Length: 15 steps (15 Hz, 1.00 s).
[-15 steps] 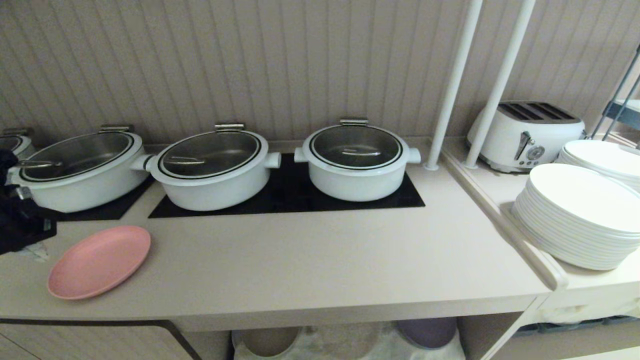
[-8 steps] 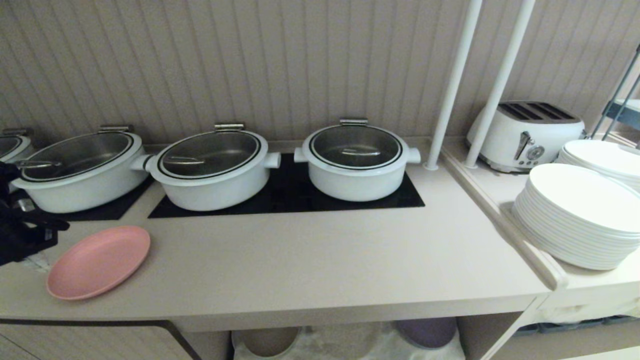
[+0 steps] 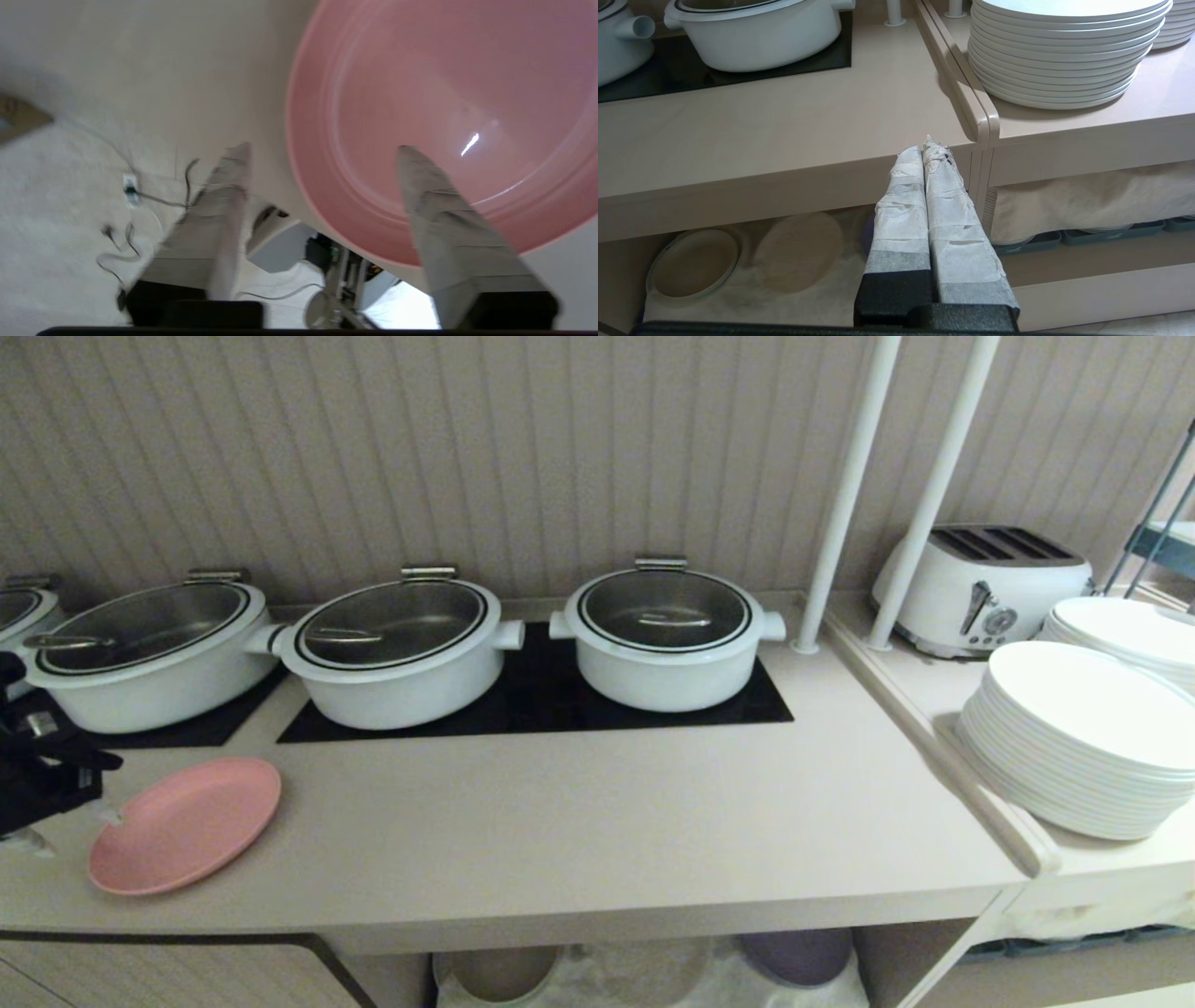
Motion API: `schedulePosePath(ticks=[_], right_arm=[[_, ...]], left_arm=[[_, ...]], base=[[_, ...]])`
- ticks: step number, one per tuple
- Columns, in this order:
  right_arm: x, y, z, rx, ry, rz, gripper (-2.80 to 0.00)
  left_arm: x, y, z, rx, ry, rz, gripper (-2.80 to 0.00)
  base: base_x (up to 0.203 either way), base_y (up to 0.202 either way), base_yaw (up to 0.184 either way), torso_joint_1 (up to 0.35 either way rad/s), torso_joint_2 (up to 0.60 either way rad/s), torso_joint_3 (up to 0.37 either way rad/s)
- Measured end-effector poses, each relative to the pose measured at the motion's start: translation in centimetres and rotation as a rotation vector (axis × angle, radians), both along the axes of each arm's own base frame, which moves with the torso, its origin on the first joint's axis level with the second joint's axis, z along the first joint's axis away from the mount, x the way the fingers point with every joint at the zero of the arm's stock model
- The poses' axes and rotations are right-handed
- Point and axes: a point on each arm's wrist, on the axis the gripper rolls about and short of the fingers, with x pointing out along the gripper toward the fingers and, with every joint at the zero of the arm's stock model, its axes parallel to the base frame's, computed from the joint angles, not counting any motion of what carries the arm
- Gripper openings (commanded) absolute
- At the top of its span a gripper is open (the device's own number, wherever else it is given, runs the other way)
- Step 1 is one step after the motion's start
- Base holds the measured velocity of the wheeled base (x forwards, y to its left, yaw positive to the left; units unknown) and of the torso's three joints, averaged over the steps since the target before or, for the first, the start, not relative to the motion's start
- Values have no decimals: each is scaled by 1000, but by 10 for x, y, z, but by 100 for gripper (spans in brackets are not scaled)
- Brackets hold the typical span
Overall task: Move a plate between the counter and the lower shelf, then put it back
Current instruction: Pick up the plate
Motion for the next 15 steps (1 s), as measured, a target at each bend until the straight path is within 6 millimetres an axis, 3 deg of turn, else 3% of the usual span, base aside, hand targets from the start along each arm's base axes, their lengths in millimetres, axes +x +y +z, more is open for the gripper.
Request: schedulePosePath(ticks=[9,15], right_arm=[[0,0,0,0,0,0,-280],[0,0,0,0,0,0,-280]], left_arm=[[4,36,-17,22,-22,-105,0],[12,33,-32,0,1,-124,0]], base=[[0,0,0,0,0,0],[0,0,0,0,0,0]])
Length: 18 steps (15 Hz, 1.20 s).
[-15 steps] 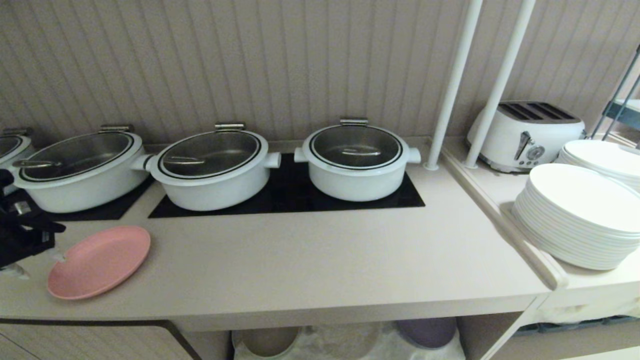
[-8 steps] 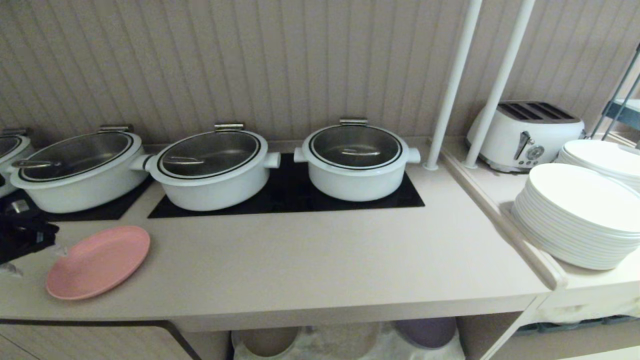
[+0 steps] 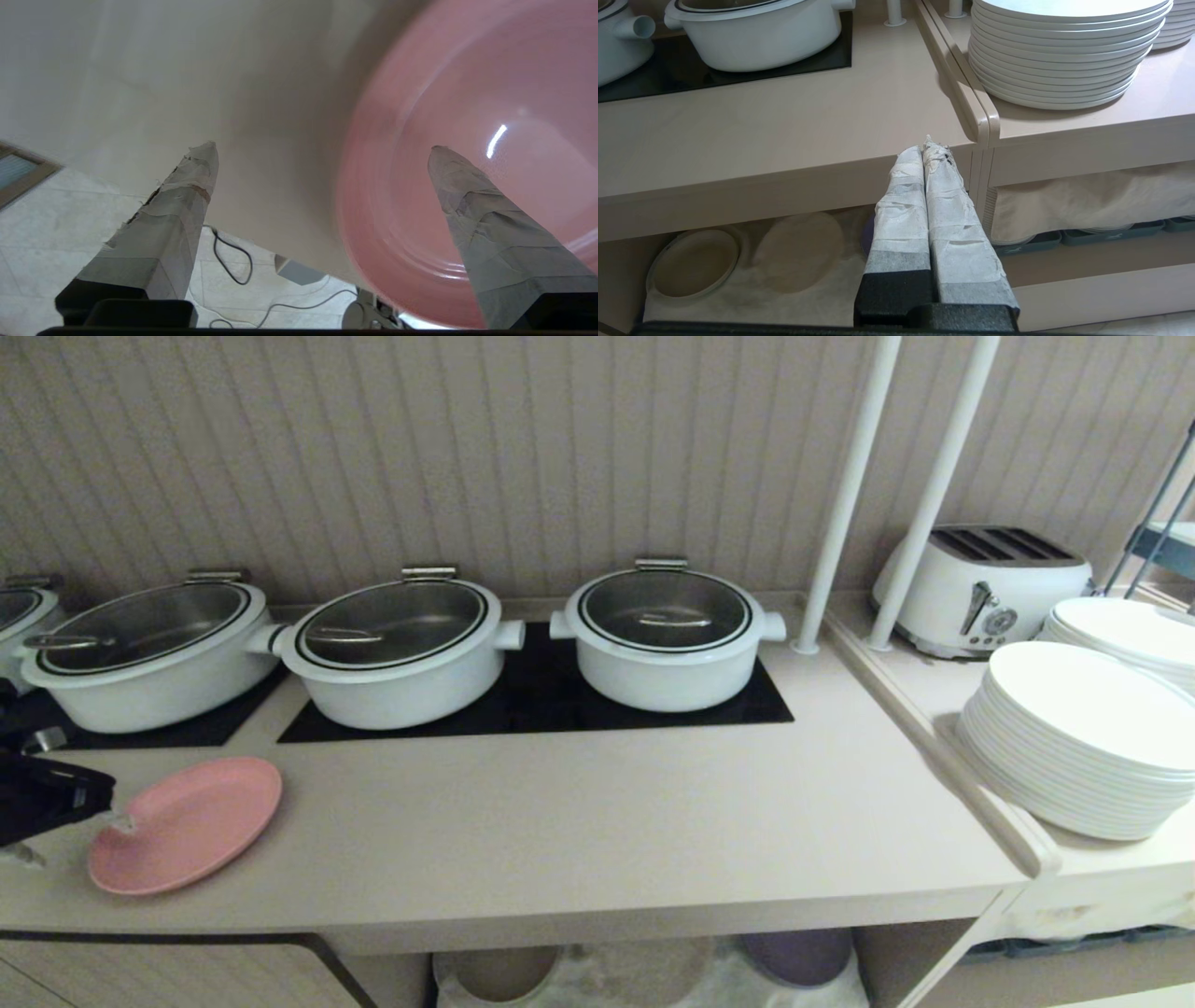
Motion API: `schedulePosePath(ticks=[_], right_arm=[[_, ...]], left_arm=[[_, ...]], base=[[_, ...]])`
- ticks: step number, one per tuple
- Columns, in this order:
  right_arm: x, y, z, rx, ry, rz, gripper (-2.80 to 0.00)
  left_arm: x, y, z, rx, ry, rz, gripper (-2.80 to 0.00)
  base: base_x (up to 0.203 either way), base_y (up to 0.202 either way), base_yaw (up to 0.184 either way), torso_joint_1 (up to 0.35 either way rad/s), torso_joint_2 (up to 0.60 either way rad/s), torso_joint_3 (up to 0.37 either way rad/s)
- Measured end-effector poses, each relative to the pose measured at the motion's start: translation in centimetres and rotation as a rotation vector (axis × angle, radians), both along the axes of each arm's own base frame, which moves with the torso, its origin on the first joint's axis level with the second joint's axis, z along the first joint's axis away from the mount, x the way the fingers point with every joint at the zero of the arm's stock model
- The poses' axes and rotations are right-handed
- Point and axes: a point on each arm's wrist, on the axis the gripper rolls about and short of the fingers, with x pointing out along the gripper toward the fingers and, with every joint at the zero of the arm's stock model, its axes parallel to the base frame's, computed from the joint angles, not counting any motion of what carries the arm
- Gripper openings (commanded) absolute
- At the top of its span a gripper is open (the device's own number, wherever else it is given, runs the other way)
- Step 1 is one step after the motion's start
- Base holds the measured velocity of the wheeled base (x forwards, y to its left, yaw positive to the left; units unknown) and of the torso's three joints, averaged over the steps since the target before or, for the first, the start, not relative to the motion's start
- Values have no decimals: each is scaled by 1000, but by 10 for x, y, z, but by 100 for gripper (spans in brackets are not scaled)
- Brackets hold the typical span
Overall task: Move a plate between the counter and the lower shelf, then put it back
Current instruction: Pick up the plate
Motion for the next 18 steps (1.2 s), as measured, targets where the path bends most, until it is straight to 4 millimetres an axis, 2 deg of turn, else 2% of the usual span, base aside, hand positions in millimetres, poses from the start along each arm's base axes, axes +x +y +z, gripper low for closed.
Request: schedulePosePath(ticks=[7,18], right_arm=[[0,0,0,0,0,0,-280],[0,0,0,0,0,0,-280]], left_arm=[[12,-13,-5,-11,7,-31,0],[18,-21,-9,-27,11,-18,0]], base=[[0,0,0,0,0,0],[0,0,0,0,0,0]])
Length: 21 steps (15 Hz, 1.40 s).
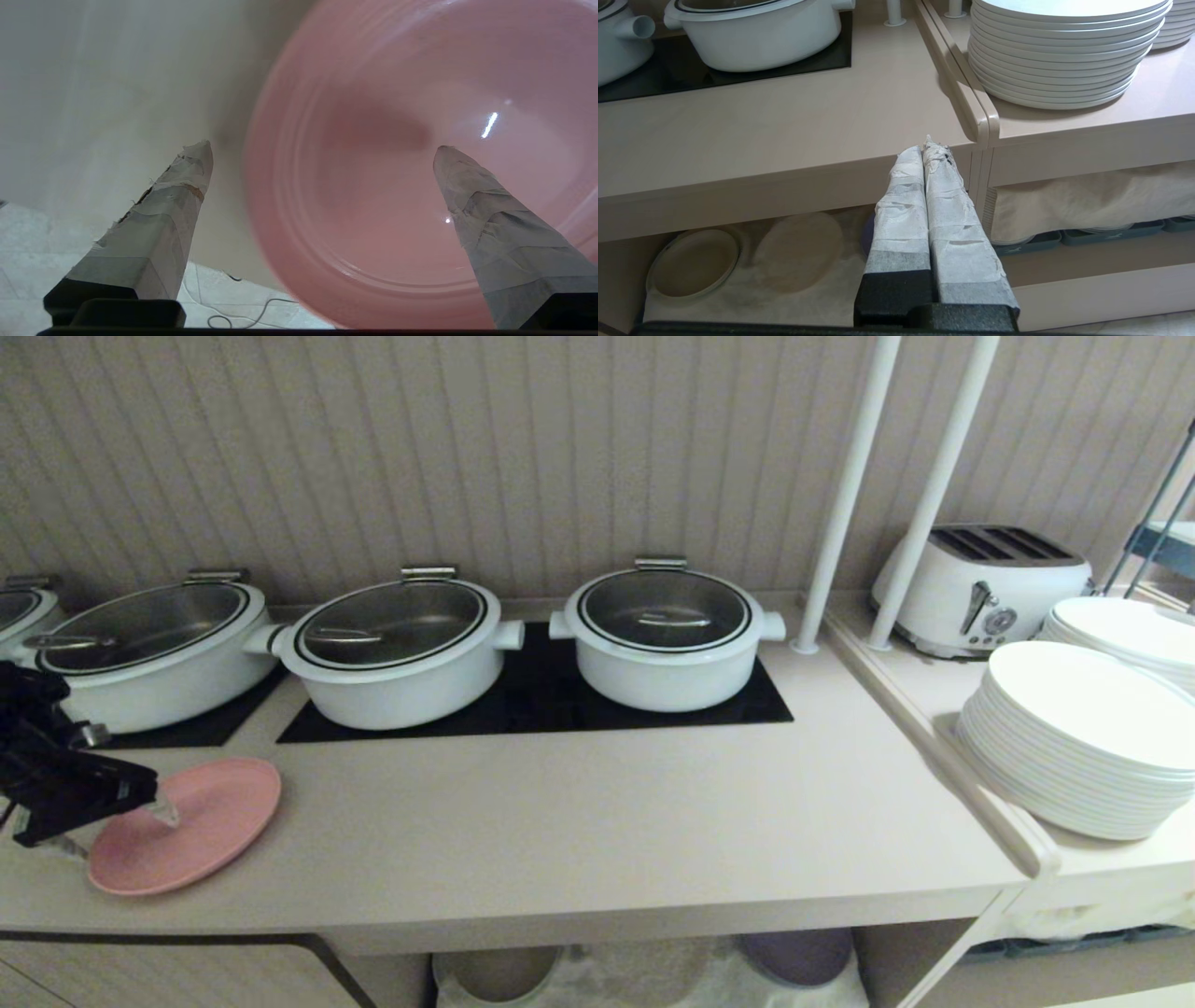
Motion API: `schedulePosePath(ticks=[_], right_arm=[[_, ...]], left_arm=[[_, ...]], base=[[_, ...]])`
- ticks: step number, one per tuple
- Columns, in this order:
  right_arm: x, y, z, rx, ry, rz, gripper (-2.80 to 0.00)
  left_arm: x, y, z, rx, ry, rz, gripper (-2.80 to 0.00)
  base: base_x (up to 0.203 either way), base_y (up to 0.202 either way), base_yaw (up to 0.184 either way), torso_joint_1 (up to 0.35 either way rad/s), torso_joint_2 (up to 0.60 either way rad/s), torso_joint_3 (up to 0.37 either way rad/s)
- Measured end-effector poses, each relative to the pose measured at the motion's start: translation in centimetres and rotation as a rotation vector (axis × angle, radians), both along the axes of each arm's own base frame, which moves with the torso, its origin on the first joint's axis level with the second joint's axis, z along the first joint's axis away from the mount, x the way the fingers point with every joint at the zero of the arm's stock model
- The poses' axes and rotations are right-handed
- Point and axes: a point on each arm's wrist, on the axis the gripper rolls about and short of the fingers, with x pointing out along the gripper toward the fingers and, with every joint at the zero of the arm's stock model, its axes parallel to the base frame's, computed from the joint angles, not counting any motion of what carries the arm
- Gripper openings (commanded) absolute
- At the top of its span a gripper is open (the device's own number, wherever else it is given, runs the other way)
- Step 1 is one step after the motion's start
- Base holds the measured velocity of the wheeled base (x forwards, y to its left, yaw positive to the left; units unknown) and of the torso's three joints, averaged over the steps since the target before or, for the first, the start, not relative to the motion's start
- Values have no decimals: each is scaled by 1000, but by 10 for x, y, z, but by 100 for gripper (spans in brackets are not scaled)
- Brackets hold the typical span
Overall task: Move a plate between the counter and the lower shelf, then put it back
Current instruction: Pick up the plate
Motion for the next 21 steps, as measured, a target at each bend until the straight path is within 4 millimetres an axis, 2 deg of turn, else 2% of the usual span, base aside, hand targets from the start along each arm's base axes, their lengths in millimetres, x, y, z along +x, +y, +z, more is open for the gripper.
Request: schedulePosePath(ticks=[11,12,13,21], right_arm=[[0,0,0,0,0,0,-280],[0,0,0,0,0,0,-280],[0,0,0,0,0,0,-280],[0,0,0,0,0,0,-280]], left_arm=[[2,2,-9,-7,7,-1,0],[1,3,-9,-8,7,0,-68],[1,3,-9,-8,6,-1,-280],[5,8,-10,23,-27,2,-280]], base=[[0,0,0,0,0,0],[0,0,0,0,0,0],[0,0,0,0,0,0],[0,0,0,0,0,0]])
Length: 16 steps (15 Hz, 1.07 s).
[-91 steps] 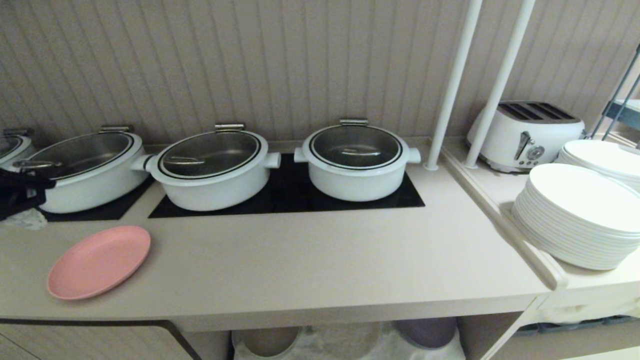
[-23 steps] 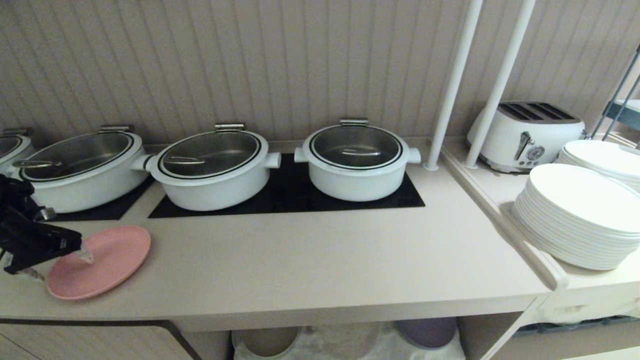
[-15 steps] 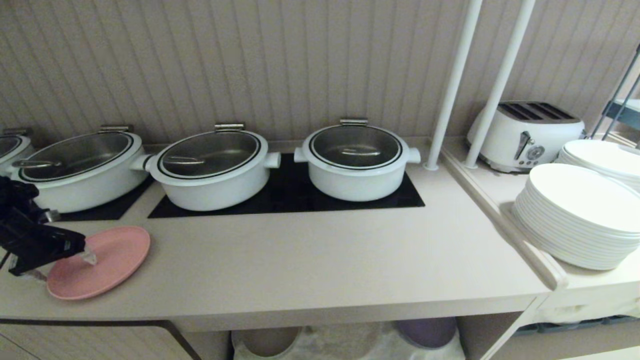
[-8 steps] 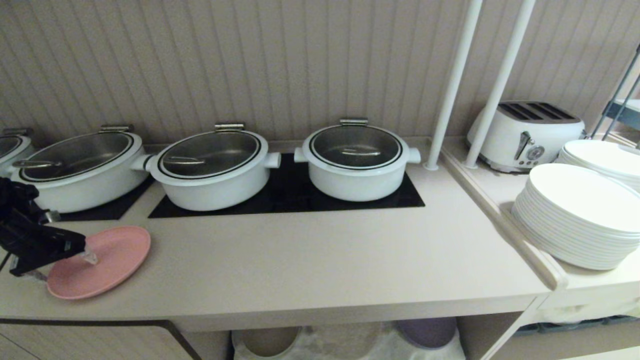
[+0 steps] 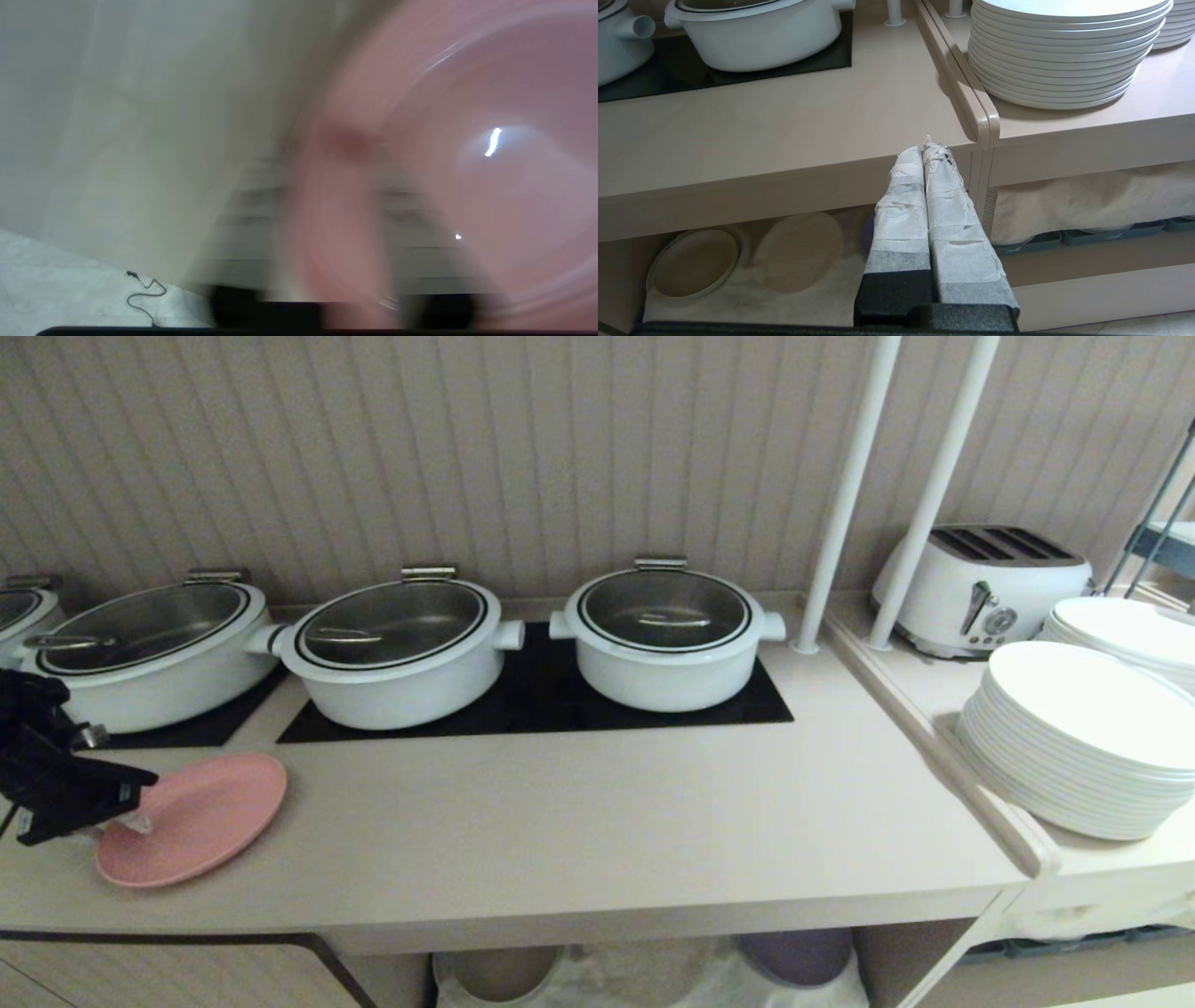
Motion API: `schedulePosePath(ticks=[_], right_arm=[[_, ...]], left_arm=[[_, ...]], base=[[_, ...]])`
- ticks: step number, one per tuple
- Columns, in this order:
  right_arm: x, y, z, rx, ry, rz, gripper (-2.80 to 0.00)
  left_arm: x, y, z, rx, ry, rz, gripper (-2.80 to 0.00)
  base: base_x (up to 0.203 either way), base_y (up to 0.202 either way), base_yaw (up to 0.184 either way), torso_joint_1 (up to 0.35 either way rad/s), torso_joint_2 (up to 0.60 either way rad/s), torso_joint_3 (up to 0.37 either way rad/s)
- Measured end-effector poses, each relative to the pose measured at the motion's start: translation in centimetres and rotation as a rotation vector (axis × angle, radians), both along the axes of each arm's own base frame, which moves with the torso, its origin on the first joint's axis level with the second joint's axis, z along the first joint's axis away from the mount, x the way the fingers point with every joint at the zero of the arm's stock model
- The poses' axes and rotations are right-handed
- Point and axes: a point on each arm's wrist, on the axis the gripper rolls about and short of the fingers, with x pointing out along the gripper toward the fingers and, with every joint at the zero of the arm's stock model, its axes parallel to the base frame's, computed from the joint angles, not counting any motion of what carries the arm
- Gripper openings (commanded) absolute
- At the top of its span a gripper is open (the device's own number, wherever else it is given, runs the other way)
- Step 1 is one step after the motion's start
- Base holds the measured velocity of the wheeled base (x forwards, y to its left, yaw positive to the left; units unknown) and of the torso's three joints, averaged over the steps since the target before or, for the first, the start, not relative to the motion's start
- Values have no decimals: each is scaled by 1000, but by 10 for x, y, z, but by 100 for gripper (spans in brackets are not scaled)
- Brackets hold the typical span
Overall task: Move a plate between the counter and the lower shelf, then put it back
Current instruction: Pick up the plate
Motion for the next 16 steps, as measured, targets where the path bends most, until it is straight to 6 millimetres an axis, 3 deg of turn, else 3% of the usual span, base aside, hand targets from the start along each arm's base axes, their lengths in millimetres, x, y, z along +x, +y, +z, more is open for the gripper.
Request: schedulePosePath(ticks=[10,16], right_arm=[[0,0,0,0,0,0,-280],[0,0,0,0,0,0,-280]], left_arm=[[-2,-1,6,-3,-4,8,-280],[-7,-16,35,-61,-53,-31,-280]], base=[[0,0,0,0,0,0],[0,0,0,0,0,0]])
